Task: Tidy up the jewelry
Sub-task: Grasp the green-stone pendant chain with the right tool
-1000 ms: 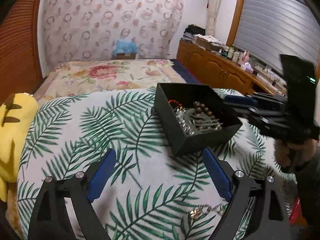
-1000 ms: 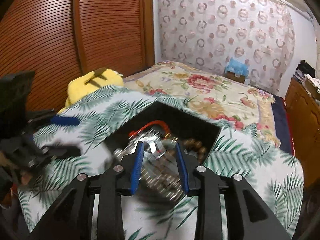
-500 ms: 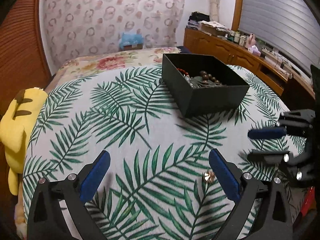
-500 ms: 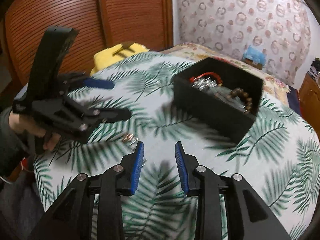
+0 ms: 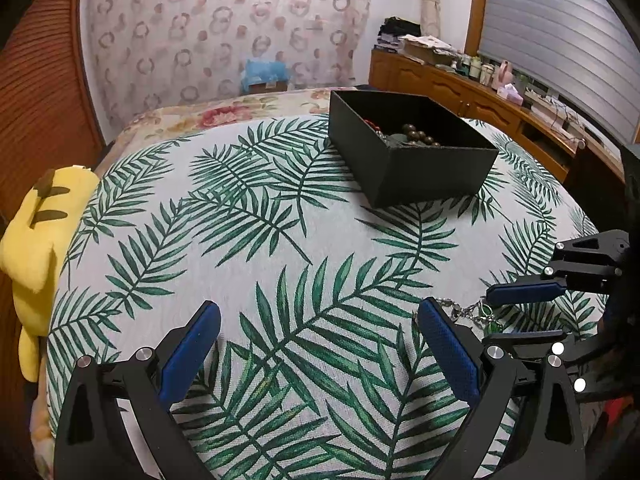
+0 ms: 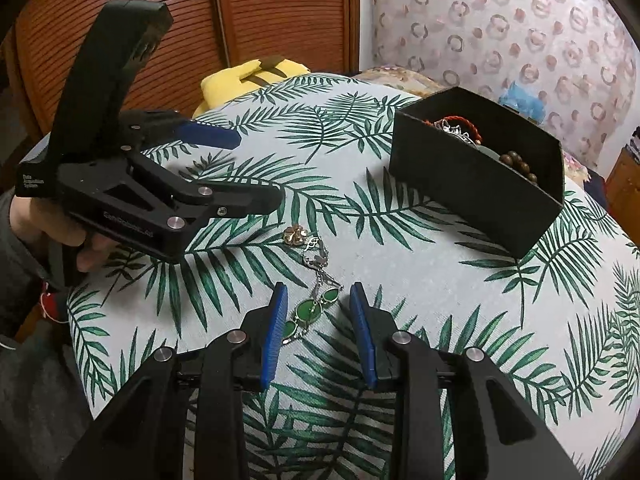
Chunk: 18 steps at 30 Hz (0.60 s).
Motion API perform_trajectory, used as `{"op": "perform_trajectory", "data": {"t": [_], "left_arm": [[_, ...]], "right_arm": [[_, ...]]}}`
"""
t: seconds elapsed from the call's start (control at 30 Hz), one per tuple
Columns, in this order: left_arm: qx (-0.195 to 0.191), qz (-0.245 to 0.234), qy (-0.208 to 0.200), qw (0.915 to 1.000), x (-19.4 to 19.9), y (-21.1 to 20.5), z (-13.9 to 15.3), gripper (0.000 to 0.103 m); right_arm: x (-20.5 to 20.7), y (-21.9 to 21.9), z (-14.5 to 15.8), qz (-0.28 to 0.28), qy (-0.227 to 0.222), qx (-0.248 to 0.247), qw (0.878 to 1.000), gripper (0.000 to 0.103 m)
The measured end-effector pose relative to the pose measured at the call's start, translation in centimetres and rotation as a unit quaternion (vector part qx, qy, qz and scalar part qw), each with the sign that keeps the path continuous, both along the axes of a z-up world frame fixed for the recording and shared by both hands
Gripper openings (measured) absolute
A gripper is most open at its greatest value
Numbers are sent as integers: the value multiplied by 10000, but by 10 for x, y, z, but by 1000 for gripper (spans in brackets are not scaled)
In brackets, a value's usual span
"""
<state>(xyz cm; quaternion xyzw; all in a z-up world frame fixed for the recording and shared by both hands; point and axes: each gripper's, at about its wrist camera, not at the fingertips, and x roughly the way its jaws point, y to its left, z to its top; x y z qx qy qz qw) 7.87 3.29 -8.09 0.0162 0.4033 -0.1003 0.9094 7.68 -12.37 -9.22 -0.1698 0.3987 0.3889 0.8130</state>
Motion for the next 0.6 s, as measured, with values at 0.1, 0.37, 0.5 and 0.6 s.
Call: {"op": "perform_trajectory", "data": {"t": [0.1,0.37,0.5,0.6], "left_arm": [[1,3,39,10000,0,-2,-1,95],[41,-260,125,9996,-2,-15,-3,95],[33,-537,103,9985,-6,-28,-1,95],[87,-691,52,9976,-9,-37,1,89]], "right_arm": [[-1,-2,0,-39,-122,-100,9999,21],[12,-25,0,-374,-210,-162,9989,14],[18,-41,3,-592,-254,-105,9979,14],[20,-49,6,-671,-309,-54,9973,14]]}}
